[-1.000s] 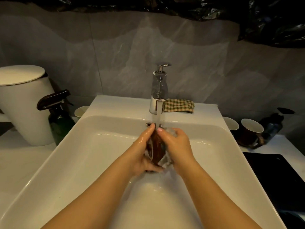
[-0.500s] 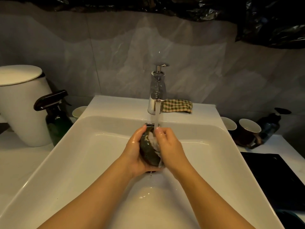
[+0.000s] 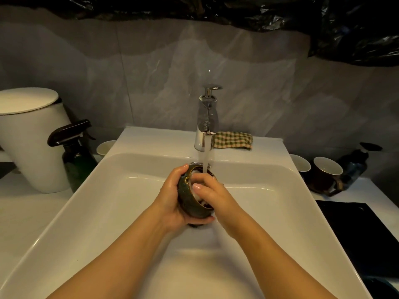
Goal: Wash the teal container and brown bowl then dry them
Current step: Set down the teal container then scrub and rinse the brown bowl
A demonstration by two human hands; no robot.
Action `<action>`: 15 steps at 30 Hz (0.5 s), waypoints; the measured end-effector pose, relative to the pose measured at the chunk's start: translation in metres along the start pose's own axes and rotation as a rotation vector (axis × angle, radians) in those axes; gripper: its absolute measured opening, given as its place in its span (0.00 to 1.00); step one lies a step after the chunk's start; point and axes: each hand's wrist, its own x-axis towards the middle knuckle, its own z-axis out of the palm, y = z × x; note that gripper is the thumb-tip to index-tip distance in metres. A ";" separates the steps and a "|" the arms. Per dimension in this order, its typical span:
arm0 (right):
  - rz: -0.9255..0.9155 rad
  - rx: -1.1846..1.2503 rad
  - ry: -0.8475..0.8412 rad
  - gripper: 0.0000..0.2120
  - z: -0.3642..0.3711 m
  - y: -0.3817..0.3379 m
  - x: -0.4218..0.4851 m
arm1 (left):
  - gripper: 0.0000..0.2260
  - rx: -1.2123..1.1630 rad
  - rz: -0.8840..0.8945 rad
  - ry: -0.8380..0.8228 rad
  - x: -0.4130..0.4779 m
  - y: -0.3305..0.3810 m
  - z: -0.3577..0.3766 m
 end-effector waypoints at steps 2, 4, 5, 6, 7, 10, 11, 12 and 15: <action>-0.005 -0.002 -0.049 0.08 -0.005 -0.006 -0.004 | 0.23 -0.015 -0.011 0.013 -0.001 0.002 -0.001; -0.037 -0.238 0.024 0.15 -0.006 -0.004 -0.003 | 0.22 -0.023 0.008 0.025 -0.001 0.003 -0.001; -0.045 -0.455 0.079 0.18 -0.004 -0.002 -0.002 | 0.22 -0.018 0.019 0.018 -0.001 0.003 -0.001; -0.053 -0.679 0.136 0.22 0.000 -0.003 -0.002 | 0.21 -0.007 0.033 0.012 0.000 0.004 -0.001; -0.073 -0.839 0.197 0.24 0.004 0.000 -0.001 | 0.21 0.009 0.046 0.007 0.001 0.004 -0.001; -0.093 -0.881 0.248 0.32 0.014 0.007 0.002 | 0.21 0.034 0.053 -0.019 -0.001 0.001 0.002; -0.110 -0.815 0.242 0.33 0.015 0.009 0.005 | 0.21 0.040 0.059 -0.026 -0.001 0.000 0.003; -0.130 -0.711 0.224 0.32 0.016 0.009 0.006 | 0.21 0.043 0.063 -0.024 0.000 0.000 0.003; -0.124 -0.157 0.062 0.25 0.008 0.007 0.007 | 0.21 0.010 0.066 -0.006 0.002 0.001 -0.001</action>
